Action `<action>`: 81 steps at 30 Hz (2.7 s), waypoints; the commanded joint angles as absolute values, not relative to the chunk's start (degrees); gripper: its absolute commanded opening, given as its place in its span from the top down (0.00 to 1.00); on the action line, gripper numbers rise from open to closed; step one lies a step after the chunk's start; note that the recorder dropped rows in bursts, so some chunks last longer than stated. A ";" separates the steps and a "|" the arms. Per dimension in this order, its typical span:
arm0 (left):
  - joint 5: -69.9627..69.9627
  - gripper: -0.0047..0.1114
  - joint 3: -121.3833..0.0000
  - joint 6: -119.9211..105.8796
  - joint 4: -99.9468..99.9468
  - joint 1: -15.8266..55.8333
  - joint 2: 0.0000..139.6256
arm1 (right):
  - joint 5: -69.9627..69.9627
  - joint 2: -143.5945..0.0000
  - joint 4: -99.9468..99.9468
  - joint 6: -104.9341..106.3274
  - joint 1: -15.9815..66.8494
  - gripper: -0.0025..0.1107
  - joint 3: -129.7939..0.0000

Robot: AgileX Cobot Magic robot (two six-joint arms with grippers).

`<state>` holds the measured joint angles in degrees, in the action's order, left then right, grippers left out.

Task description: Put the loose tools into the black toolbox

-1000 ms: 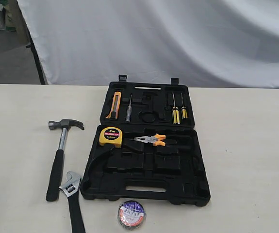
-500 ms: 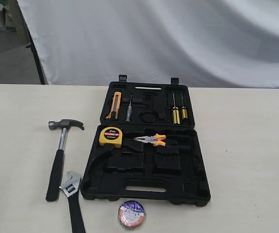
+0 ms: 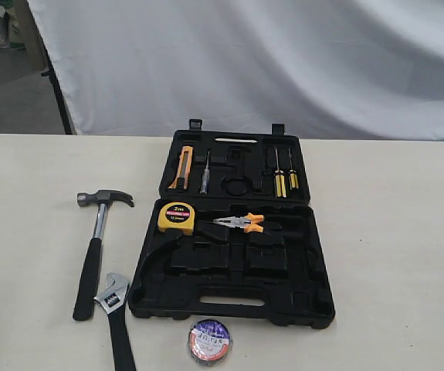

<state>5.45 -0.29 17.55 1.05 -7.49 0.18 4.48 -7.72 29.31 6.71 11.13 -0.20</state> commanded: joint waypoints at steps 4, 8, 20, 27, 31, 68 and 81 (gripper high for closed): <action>5.03 0.95 -0.44 17.82 1.30 -8.94 0.00 | 1.85 -24.38 29.19 8.24 16.72 0.98 -1.21; 5.03 0.95 -0.44 17.82 1.30 -8.94 0.00 | 1.67 -32.27 29.19 8.24 20.06 0.98 -2.94; 5.03 0.95 -0.44 17.82 1.30 -8.94 0.00 | -16.78 -48.95 29.52 5.24 36.18 0.98 -3.54; 5.03 0.95 -0.44 17.82 1.30 -8.94 0.00 | -23.97 -59.86 29.52 5.13 44.82 0.98 -6.45; 5.03 0.95 -0.44 17.82 1.30 -8.94 0.00 | -23.53 -67.36 29.52 5.13 48.55 0.98 -11.03; 5.03 0.95 -0.44 17.82 1.30 -8.94 0.00 | -2.46 -99.62 23.65 15.52 59.11 0.43 -41.81; 5.03 0.95 -0.44 17.82 1.30 -8.94 0.00 | 0.00 -103.69 23.79 16.70 56.32 0.23 -44.19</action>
